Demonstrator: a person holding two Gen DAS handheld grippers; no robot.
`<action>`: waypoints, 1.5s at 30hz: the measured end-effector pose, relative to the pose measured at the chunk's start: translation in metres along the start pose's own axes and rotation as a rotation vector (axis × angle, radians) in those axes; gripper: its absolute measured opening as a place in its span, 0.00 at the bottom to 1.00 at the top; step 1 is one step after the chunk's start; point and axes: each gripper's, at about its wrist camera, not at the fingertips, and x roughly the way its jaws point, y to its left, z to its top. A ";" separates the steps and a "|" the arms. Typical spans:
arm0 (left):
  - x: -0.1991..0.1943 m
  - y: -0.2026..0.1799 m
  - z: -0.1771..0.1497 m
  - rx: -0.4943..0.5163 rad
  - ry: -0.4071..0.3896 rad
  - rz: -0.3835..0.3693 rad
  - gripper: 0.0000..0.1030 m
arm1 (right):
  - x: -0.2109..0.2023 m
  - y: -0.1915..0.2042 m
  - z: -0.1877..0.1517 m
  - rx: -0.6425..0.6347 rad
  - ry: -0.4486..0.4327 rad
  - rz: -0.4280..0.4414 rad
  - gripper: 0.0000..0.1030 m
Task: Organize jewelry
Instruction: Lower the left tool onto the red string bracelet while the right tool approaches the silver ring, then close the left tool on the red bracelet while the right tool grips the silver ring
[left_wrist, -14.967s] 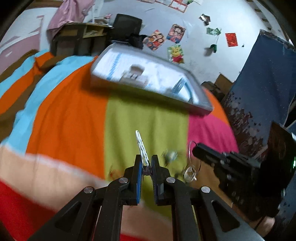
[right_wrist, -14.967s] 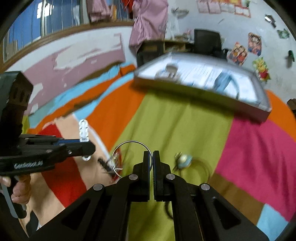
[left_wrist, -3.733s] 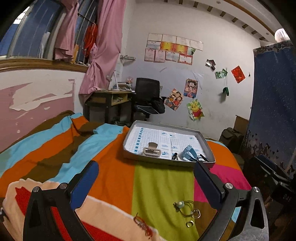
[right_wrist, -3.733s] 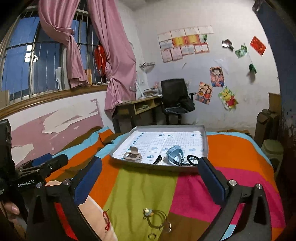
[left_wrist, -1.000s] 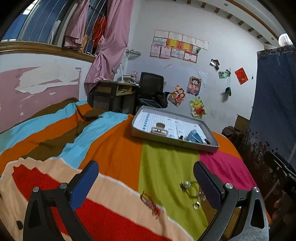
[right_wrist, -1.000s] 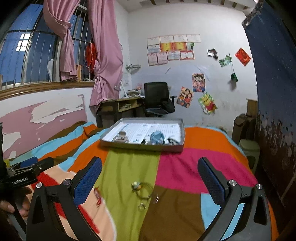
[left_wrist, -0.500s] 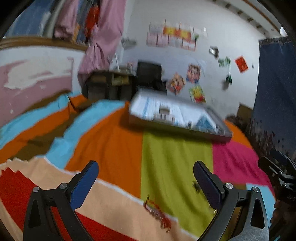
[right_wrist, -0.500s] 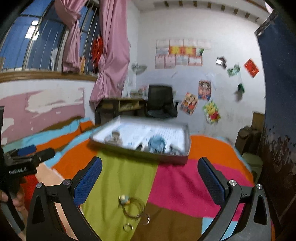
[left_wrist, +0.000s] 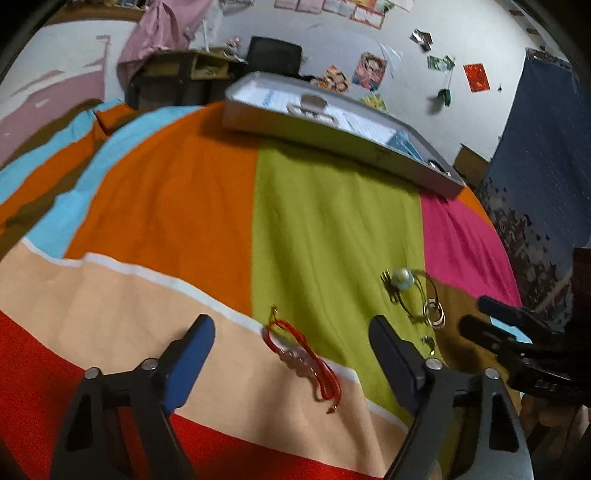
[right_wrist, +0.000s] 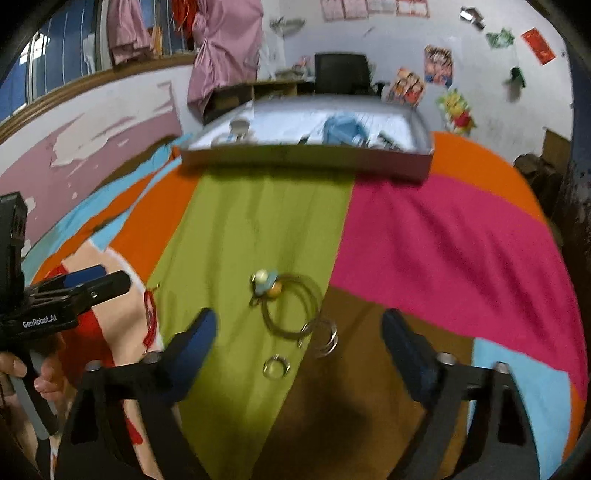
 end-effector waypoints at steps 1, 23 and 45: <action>0.003 0.000 -0.001 0.001 0.013 -0.003 0.73 | 0.005 0.000 -0.003 0.004 0.024 0.019 0.69; 0.026 -0.008 -0.014 -0.007 0.163 -0.105 0.08 | 0.056 0.019 -0.033 0.018 0.240 0.097 0.19; 0.027 -0.027 -0.027 0.009 0.221 -0.094 0.08 | 0.055 0.007 -0.031 0.046 0.274 0.092 0.10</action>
